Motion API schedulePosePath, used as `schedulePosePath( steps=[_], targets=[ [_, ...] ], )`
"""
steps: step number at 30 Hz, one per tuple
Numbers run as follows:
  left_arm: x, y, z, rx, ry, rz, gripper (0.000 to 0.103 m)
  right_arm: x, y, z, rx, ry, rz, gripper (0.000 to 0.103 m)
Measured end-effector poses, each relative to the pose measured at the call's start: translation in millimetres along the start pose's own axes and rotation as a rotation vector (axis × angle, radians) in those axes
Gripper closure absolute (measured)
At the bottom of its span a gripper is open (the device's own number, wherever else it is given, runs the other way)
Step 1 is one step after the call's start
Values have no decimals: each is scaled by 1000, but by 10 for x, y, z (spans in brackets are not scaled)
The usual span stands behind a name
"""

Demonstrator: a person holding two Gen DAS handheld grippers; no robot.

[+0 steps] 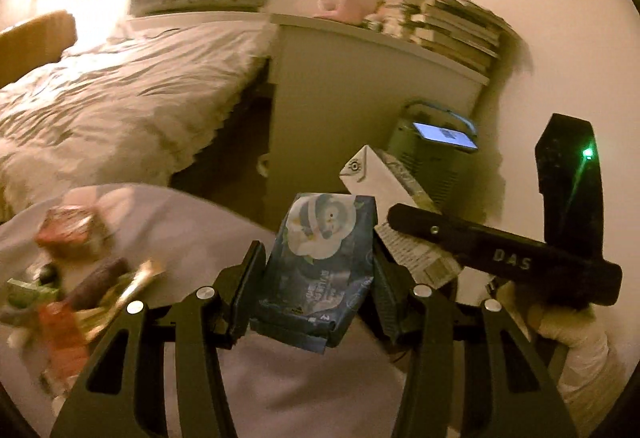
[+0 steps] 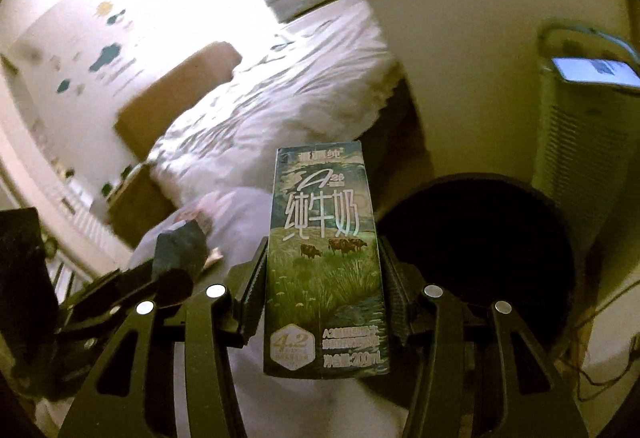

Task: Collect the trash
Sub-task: 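Carry the wipe pack and milk carton over the black bin, then open both grippers to drop the wipe pack and carton into the bin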

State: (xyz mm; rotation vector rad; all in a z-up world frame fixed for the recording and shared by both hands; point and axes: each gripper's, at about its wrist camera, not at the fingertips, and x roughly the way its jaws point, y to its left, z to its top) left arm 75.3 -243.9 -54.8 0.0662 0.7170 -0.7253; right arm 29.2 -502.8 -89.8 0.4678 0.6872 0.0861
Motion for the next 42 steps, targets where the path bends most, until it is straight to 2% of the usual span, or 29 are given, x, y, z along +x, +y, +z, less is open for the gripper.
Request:
schedulePosePath(
  steps=[6, 13, 32, 36, 37, 39, 42],
  targets=[
    [299, -271, 82, 25, 22, -28, 53, 0, -416, 13, 65, -3, -46, 52],
    [548, -395, 81, 37, 63, -34, 53, 149, -732, 6, 128, 17, -77, 52],
    [773, -553, 119, 60, 90, -39, 52, 263, -1028, -90, 197, 51, -115, 51],
    [762, -594, 131, 72, 81, -21, 48, 257, -1071, -99, 219, 54, -132, 49],
    [753, -599, 131, 74, 78, -19, 40, 250, -1076, -100, 222, 52, -134, 41],
    [709, -604, 135, 74, 61, -11, 28, 221, -1075, -106, 228, 41, -138, 38],
    [644, -595, 146, 71, 44, -5, 26, 192, -1040, -107, 221, 37, -142, 38]
  ],
)
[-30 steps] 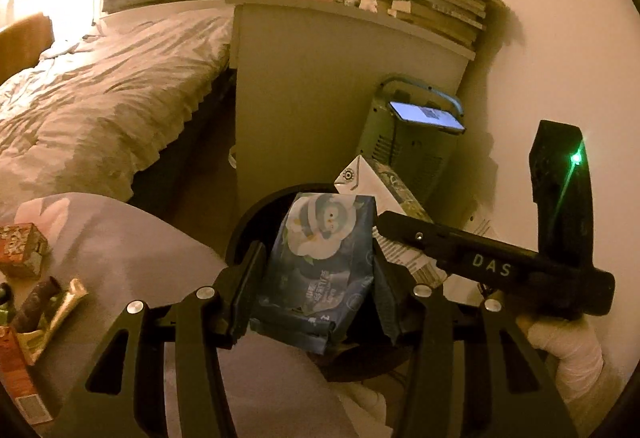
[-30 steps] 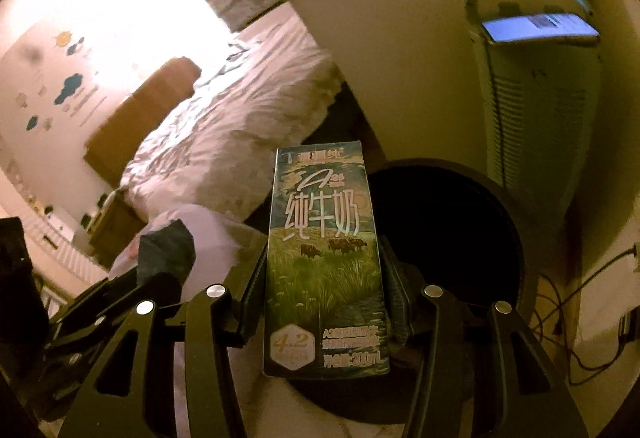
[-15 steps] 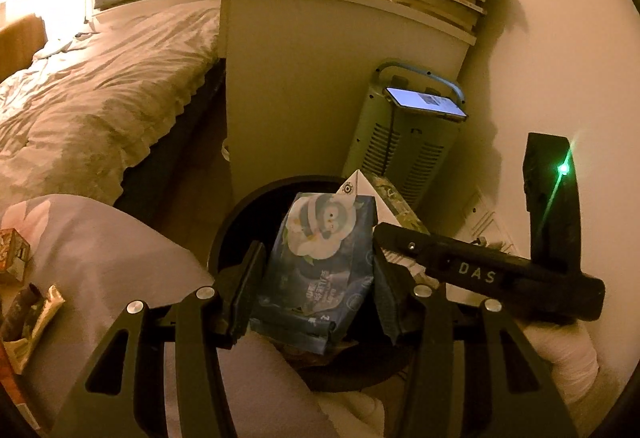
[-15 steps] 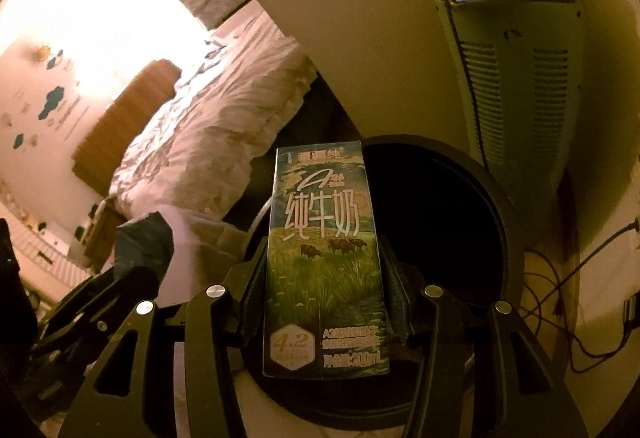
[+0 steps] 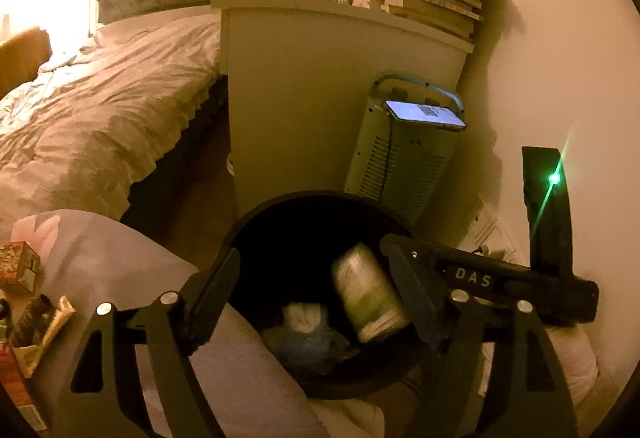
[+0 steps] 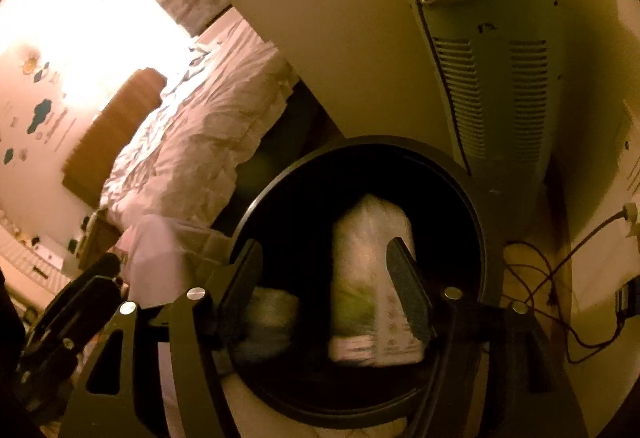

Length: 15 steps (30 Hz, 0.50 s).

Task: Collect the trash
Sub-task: 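Open both grippers to drop the wipe pack and carton into the bin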

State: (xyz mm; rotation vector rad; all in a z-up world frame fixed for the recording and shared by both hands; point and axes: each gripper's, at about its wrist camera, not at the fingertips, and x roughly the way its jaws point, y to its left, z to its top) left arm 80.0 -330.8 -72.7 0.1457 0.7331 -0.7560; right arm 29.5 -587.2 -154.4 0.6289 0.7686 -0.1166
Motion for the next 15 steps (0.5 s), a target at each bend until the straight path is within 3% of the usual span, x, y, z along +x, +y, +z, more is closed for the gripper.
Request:
schedulePosePath(
  steps=[6, 9, 15],
  targets=[
    [-166, 100, -3, -25, -23, 3, 25, -31, 124, -22, -31, -2, 11, 38],
    [-284, 189, -28, -46, -44, 16, 16, -29, 246, -40, -56, 5, 24, 38],
    [-590, 545, -137, -121, -75, 53, 16, 44, 705, -144, -156, 38, 77, 38]
  ],
)
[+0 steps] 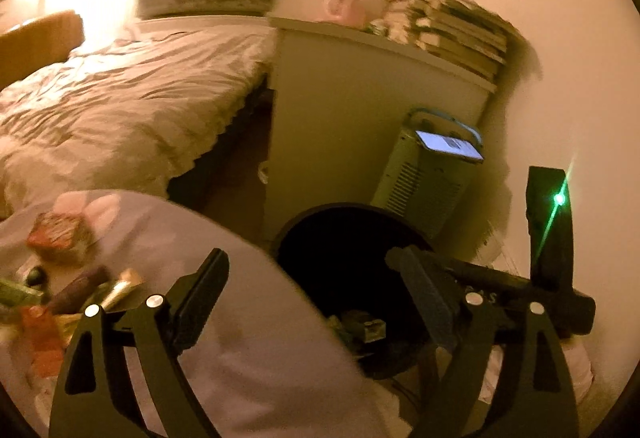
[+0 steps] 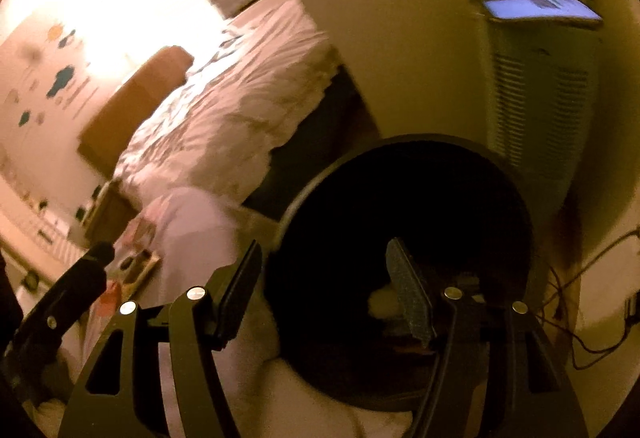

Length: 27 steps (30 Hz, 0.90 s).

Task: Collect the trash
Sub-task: 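Open both grippers to drop the wipe pack and carton into the bin, then grasp the orange snack box with the left gripper while the right grasps the red juice carton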

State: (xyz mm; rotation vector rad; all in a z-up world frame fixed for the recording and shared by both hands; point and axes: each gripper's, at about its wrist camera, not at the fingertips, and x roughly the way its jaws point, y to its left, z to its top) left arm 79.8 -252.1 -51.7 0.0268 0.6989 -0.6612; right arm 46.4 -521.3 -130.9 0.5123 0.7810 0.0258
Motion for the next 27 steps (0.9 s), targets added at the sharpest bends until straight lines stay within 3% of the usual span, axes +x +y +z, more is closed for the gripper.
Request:
schedulePosePath(
  steps=[7, 14, 20, 27],
  targets=[
    [-477, 737, -97, -120, -53, 101, 16, 204, 826, -146, -168, 72, 96, 38],
    [-942, 1820, -376, -322, -77, 241, 16, 441, 1765, -421, -347, 164, 211, 38],
    [-1078, 2605, -595, -459, -55, 269, 18, 710, 2447, -690, -468, 252, 273, 38],
    [-853, 2988, -725, -486, 17, 208, 46, 964, 2785, -868, -521, 306, 253, 39]
  ],
)
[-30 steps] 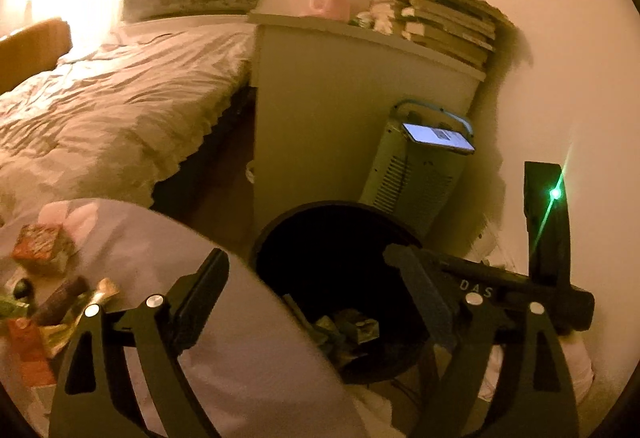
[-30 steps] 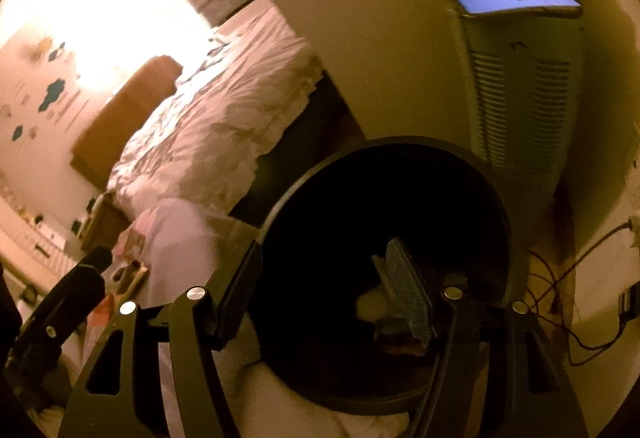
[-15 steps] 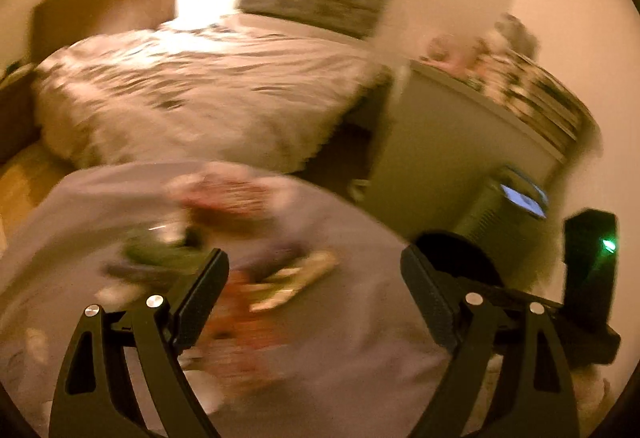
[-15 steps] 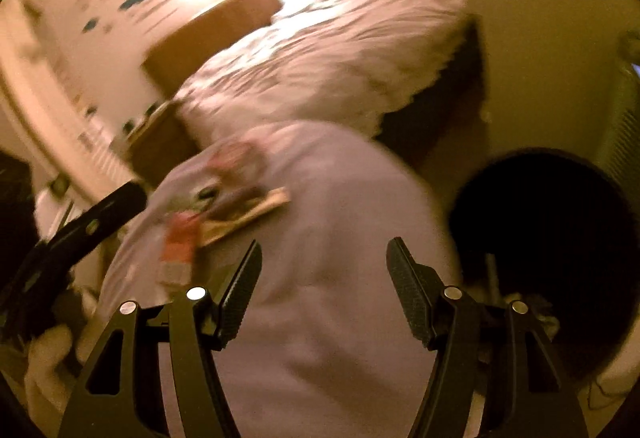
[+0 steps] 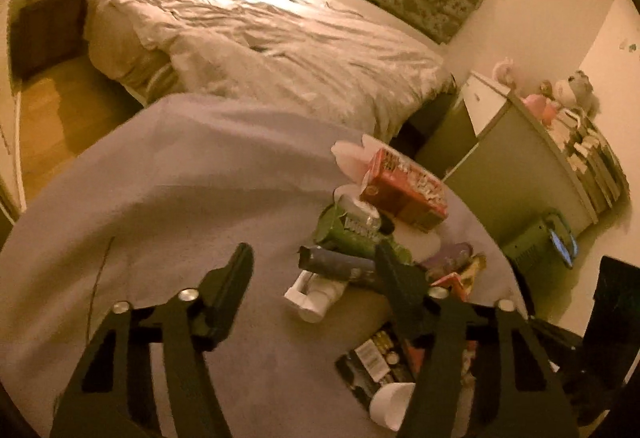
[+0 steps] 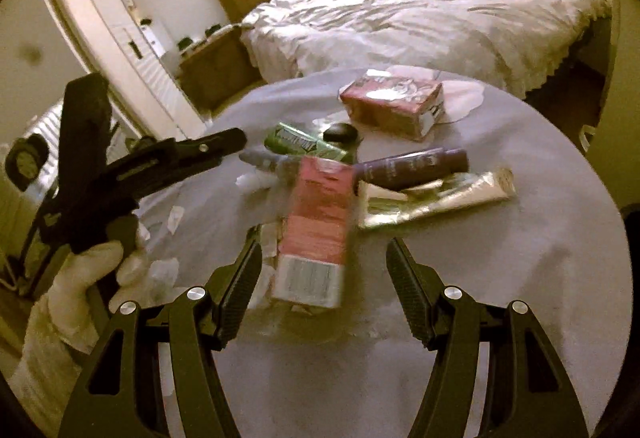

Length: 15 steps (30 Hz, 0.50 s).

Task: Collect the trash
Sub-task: 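Grasp the orange snack box with the left gripper while the right grasps the red juice carton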

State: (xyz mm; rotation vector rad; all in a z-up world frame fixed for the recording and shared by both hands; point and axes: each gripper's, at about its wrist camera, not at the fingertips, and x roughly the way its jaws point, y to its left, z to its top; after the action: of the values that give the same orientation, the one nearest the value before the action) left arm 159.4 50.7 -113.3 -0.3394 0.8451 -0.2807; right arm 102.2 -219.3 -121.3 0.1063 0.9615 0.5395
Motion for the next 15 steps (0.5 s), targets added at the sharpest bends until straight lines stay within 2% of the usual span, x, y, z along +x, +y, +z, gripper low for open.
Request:
schedulePosePath(
  steps=[2, 4, 5, 7, 8, 10, 15],
  targets=[
    [57, 25, -12, 12, 19, -23, 53, 39, 23, 20, -7, 10, -1, 52],
    [118, 40, -31, 12, 37, -41, 63, 78, 29, 35, -13, 19, 1, 61],
    [132, 56, -43, 7, 40, -53, 65, 93, 36, 36, -15, 21, 2, 63],
    [165, 73, -33, -9, 35, -79, 70, 80, 30, 23, -19, 15, -1, 64],
    [168, 76, -32, -12, 32, -79, 71, 71, 28, 19, -19, 13, -1, 64],
    [151, 62, -28, -14, 23, -76, 79, 58, 26, 6, -15, 8, 3, 65],
    [-28, -19, -47, -13, -21, -84, 89, -32, -16, -13, 7, -23, 14, 66]
  ],
)
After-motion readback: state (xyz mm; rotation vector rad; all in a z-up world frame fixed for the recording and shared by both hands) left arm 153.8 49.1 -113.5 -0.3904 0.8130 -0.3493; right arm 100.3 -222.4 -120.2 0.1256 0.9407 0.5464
